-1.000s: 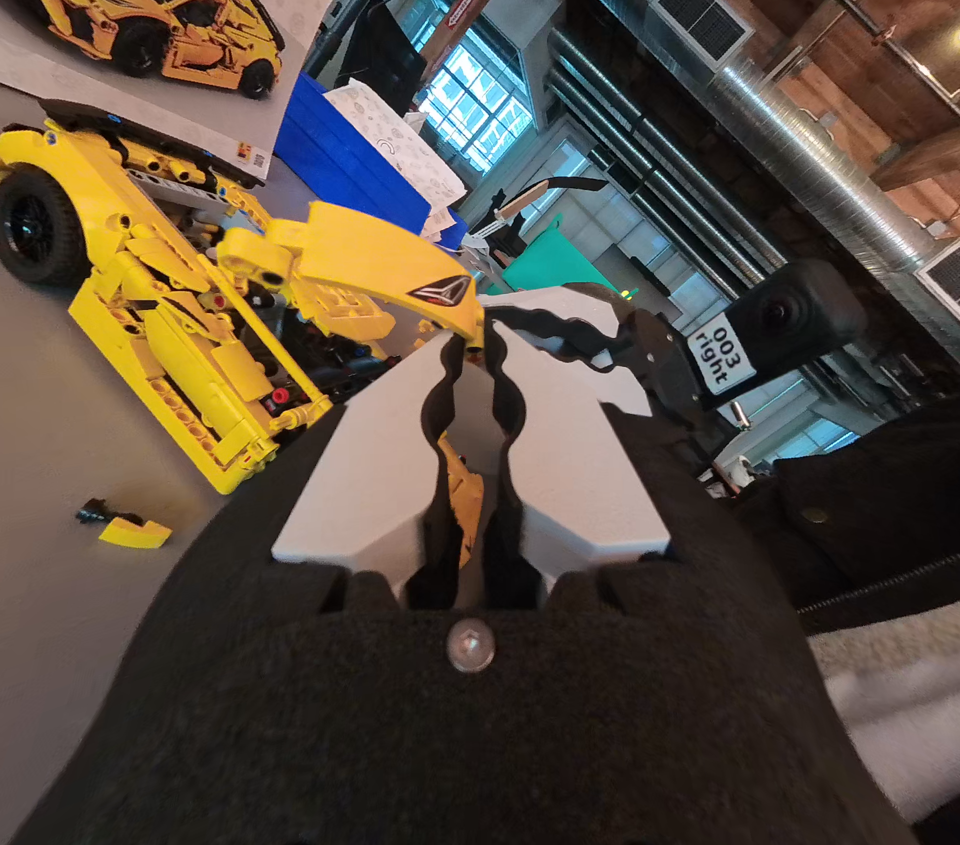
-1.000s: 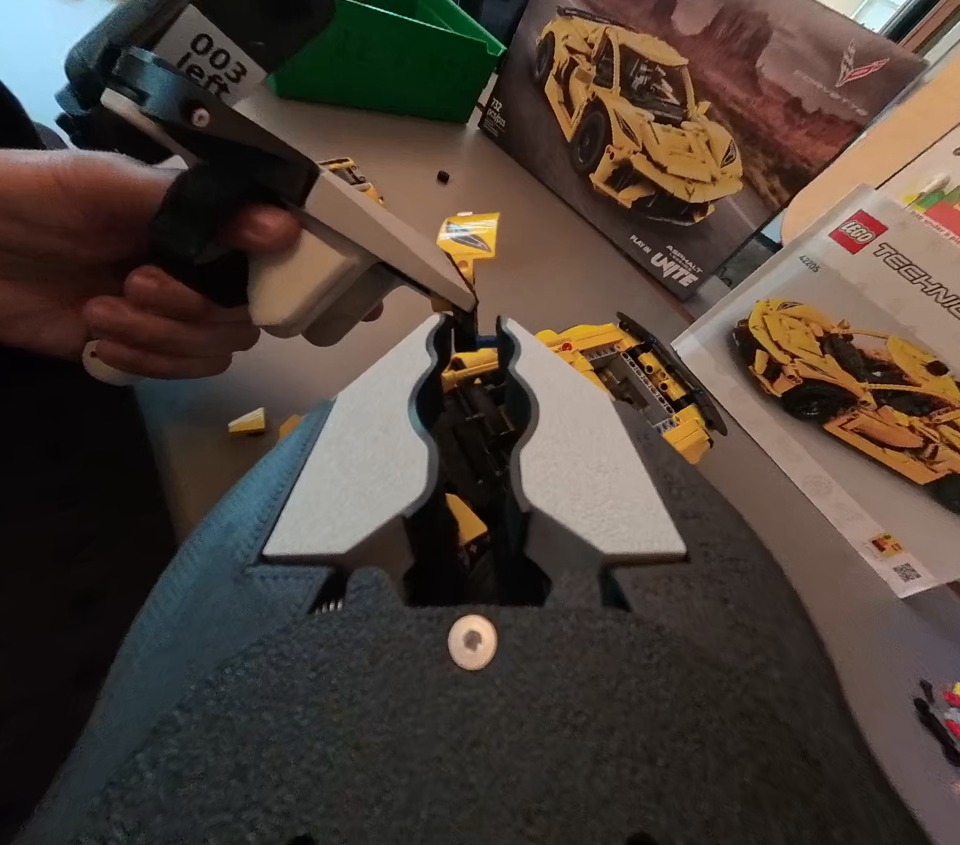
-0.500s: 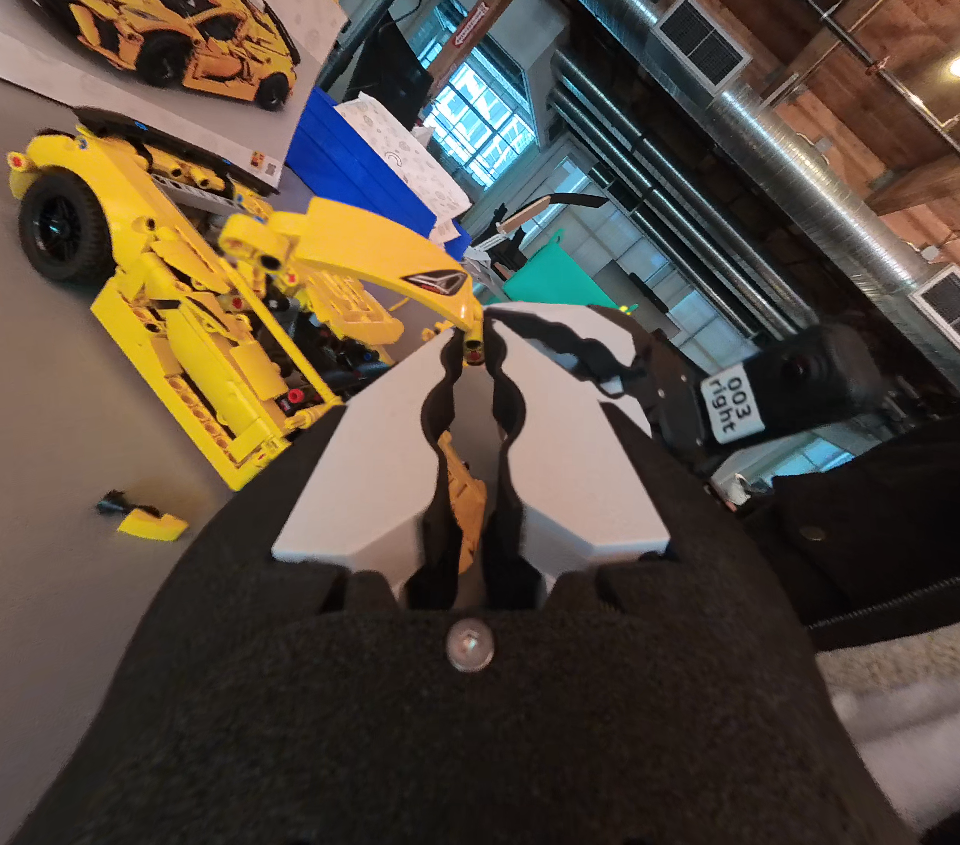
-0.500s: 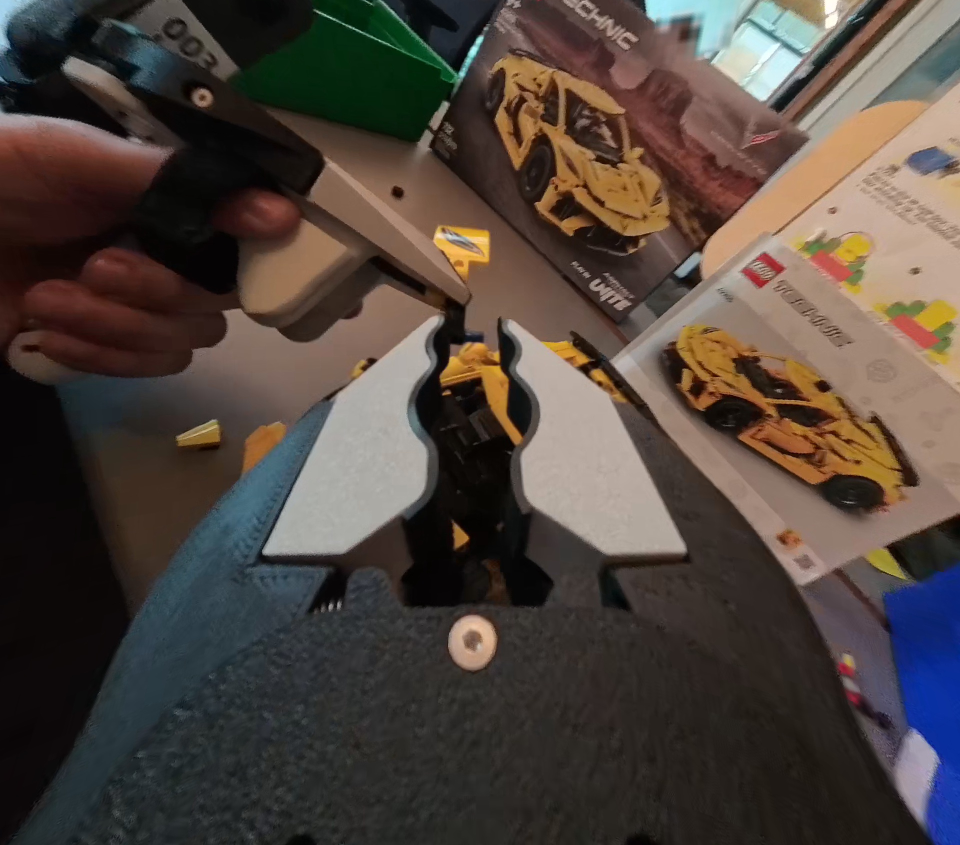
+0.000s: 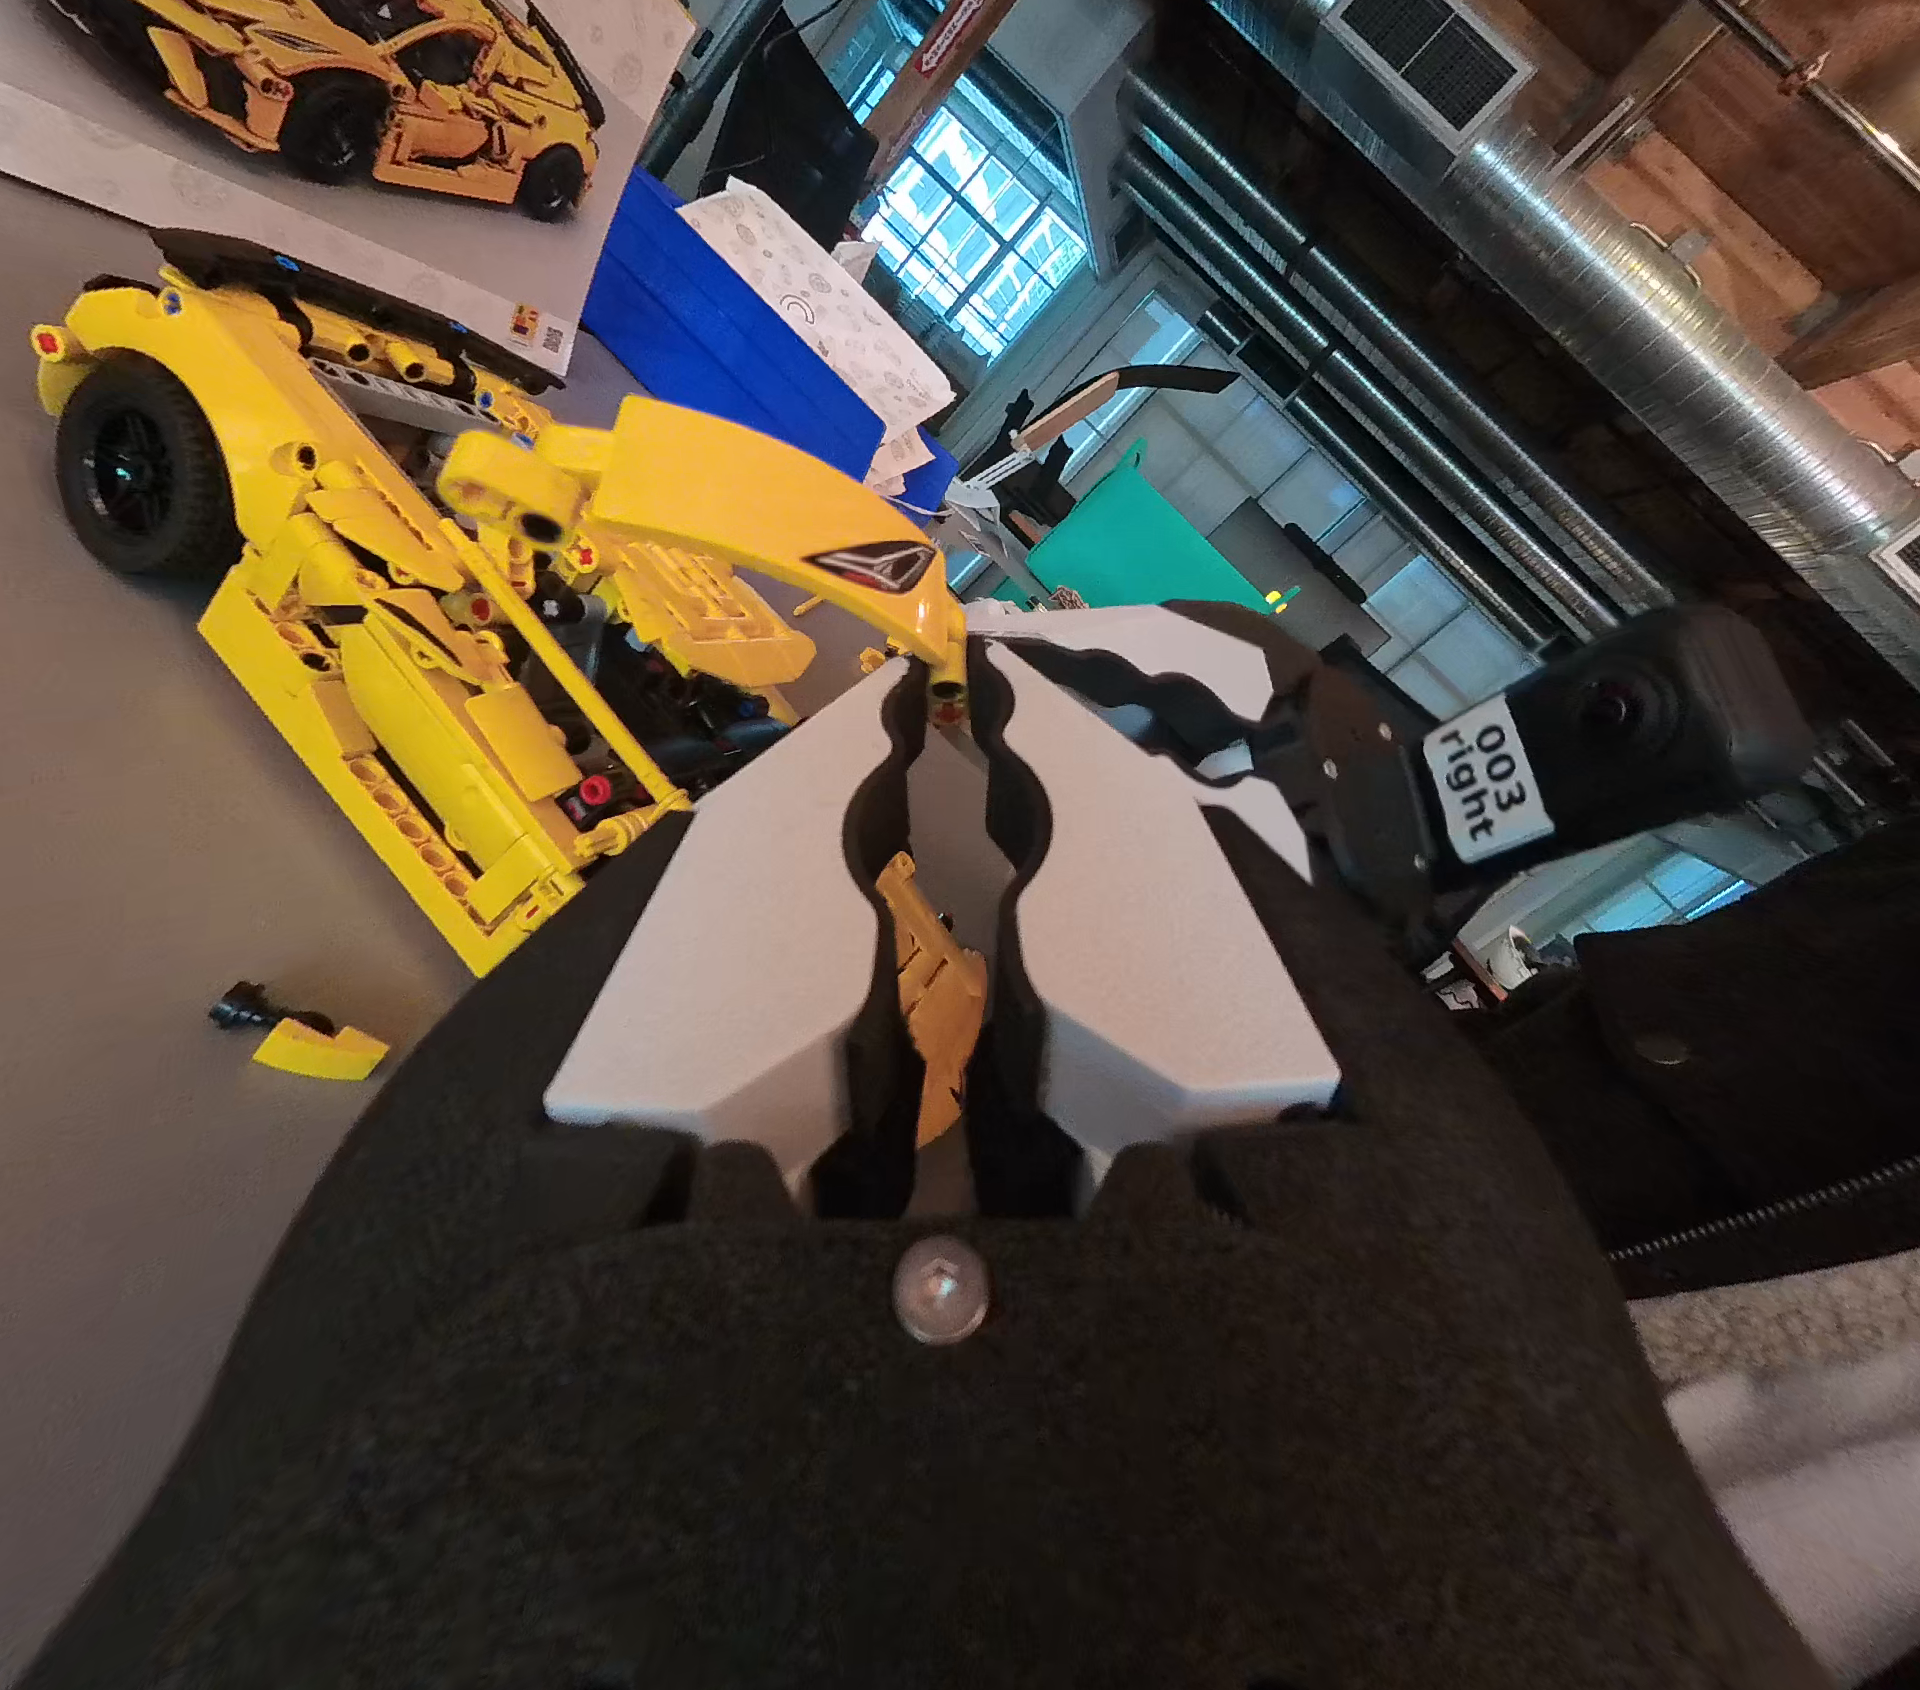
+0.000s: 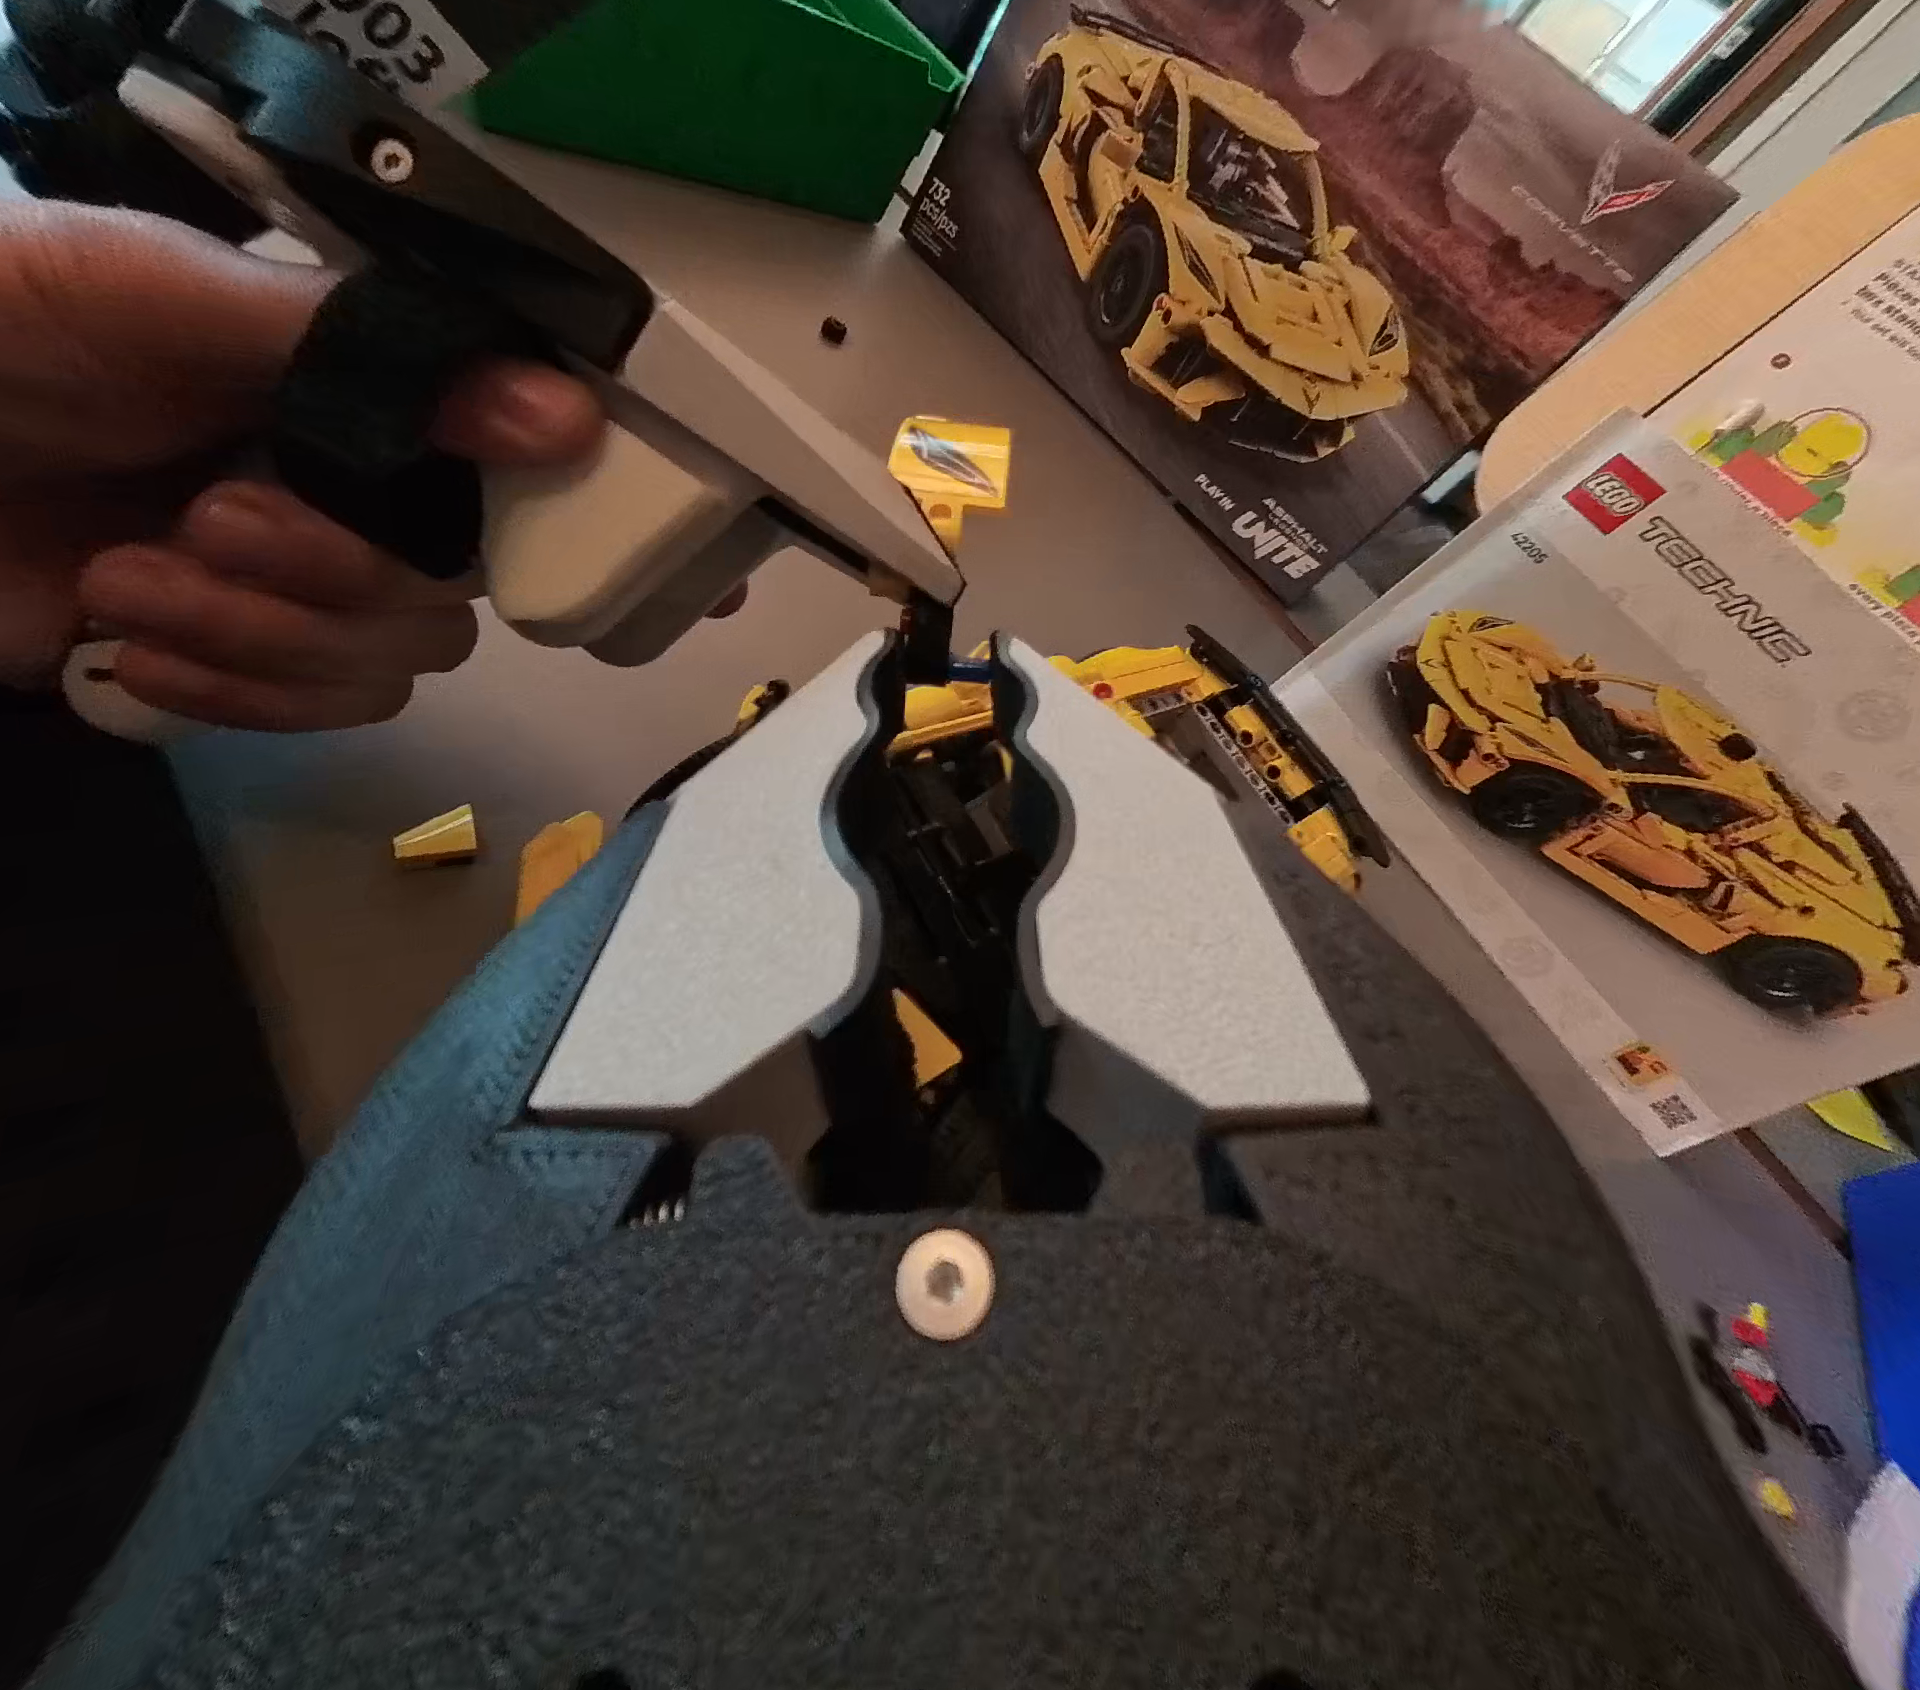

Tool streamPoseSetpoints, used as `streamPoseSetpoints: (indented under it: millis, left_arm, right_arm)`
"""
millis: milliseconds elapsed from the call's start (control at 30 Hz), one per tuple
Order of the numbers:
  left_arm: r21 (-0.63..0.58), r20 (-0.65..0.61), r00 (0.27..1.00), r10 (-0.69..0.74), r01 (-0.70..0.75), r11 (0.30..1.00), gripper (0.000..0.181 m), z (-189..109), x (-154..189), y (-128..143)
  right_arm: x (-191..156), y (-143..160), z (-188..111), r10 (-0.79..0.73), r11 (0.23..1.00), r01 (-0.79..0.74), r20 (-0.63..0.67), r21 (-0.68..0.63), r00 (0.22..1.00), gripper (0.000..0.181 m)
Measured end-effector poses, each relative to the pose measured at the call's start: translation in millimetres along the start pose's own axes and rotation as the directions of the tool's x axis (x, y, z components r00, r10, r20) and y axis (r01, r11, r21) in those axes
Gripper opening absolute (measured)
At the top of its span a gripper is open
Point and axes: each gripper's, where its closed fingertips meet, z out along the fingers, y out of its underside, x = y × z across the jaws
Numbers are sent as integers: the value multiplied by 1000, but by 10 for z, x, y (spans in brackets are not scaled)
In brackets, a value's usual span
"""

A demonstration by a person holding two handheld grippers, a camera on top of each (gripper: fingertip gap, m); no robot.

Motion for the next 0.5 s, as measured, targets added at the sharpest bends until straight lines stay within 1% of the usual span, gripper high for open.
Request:
streamPoseSetpoints:
  millis: [67,167,300,367,500]
  left_arm:
    - [-1,-8,1000,-14,14,1000,7,2,0,4]
    - [-14,-6,1000,-23,23,1000,7,5,-10,25]
    - [-19,-12,1000,-18,18,1000,7,1,5,25]
    - [-21,-9,999,-35,35,999,7,-2,-14,29]
    - [14,-11,997,-82,82,997,7,-40,-54,-25]
  right_arm:
    - [2,1,-3,20,1000,-20,26,4,999,15]
    - [-6,27,-4,-12,1000,12,34,-5,999,15]
    - [-11,9,-16,13,1000,-14,46,17,999,15]
    - [-22,35,-10,8,1000,-8,33,16,999,16]
    - [-18,75,17,-37,999,37,-14,-5,999,25]
